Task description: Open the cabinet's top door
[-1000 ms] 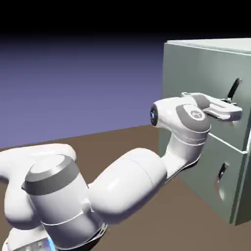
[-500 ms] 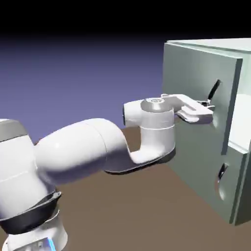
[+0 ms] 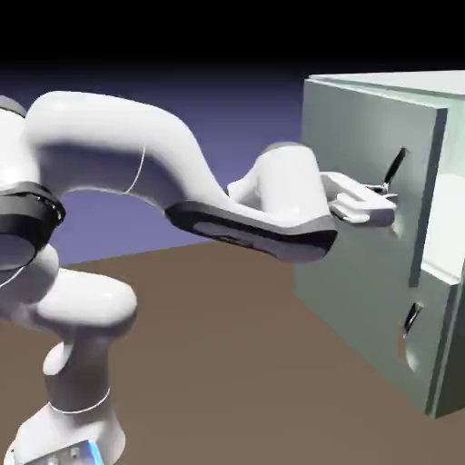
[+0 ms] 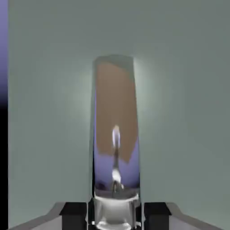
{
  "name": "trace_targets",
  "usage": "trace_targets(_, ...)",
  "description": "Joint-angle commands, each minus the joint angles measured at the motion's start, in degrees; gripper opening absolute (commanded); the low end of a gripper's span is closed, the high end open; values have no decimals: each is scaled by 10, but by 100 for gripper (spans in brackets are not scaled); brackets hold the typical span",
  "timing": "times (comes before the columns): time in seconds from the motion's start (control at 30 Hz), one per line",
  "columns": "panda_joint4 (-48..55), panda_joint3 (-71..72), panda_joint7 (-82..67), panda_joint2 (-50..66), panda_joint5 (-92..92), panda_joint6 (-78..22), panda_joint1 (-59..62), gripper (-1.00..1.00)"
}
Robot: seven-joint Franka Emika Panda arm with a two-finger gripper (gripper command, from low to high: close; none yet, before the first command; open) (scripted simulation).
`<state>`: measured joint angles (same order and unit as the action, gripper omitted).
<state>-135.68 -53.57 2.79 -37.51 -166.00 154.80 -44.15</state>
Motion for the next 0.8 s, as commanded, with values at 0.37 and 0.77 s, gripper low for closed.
trace_targets(0.37,-85,231,63,14,63,-11,246,-100)
trace_targets(0.77,-254,434,-122,-158,362,-70,397,-100)
